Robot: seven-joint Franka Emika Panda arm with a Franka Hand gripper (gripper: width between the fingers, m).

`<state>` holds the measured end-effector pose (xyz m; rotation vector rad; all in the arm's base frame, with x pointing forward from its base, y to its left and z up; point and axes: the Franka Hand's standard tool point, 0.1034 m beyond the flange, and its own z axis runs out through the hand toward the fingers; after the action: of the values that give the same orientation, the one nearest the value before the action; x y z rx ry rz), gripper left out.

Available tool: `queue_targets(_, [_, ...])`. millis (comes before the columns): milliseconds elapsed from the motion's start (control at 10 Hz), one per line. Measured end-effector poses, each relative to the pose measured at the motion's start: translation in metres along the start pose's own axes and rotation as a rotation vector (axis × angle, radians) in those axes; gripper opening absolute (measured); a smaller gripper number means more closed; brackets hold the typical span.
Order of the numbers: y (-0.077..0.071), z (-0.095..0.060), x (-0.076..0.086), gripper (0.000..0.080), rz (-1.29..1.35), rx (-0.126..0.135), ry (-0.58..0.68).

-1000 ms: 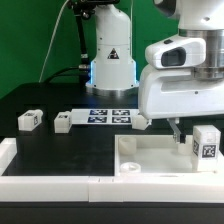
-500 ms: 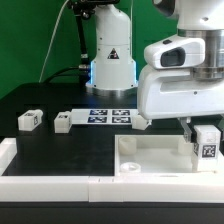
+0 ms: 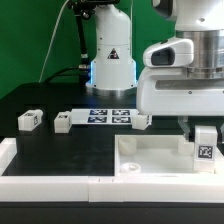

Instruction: Assemble one leg

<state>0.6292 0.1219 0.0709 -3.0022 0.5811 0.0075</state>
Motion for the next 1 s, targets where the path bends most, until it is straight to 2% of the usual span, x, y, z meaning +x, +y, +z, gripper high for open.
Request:
queue_targets(200, [0.0009,0.0000,0.0008,0.0293,0.256,0.047,-0.004])
queue_targets(300, [-0.0006,0.0004,-0.0003,0.0293,0.434,0.051,-0.012])
queue_targets(500, [-0.0029,0.0006,-0.0012,0.0293,0.625,0.052,-0.018])
queue_targets(800, [-0.0042,0.0000,-0.0008,0.0293,0.810,0.061,-0.031])
queue_targets(900, [-0.0043,0.0001,-0.0008,0.0293,0.773,0.061,-0.030])
queue_targets(1000, [-0.0044,0.0001,-0.0010,0.0535,0.749,0.062,-0.030])
